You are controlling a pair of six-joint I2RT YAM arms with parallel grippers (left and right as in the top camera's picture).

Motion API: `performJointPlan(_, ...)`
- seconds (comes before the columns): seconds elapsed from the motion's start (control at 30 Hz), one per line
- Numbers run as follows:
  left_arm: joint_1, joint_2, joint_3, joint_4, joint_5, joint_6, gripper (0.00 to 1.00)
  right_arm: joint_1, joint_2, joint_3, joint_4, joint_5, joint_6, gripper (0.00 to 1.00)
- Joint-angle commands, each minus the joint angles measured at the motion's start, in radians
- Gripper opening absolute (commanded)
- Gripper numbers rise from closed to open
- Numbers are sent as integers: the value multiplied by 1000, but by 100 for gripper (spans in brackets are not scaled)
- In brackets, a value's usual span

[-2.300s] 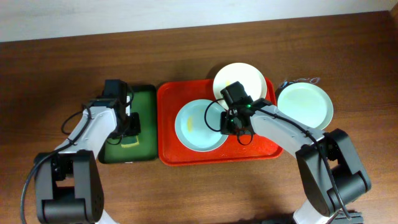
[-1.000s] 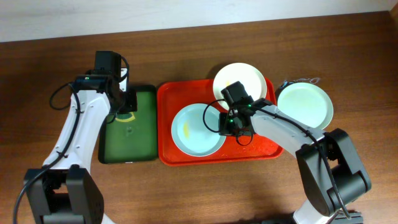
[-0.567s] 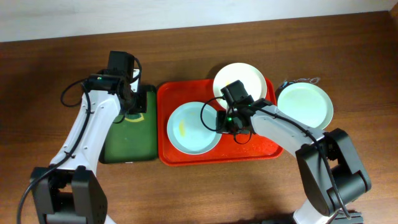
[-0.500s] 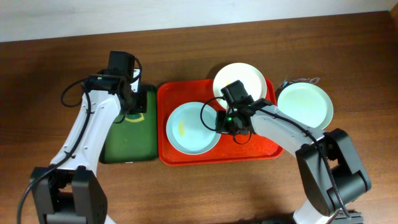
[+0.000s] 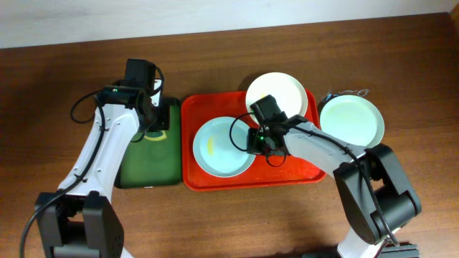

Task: Clean dirty plates on tray and stack at the side
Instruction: 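Lift the sponge with the left gripper onto the held plate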

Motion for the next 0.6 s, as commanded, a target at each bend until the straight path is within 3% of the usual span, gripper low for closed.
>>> performJointPlan(0.0,-5,-4,-5,2,25,19,0,10,13,-5,-1,12,19,4)
performJointPlan(0.07,-6,-4,-5,4,36,19,0,10,12,-5,-5,-32,96,4)
performJointPlan(0.3,-72,3,-5,22,183,18,0,10,12,-4,3,-48,106,4)
performJointPlan(0.57,-219,151,-5,79,192,-34,0,10,12,-4,3,-48,105,4)
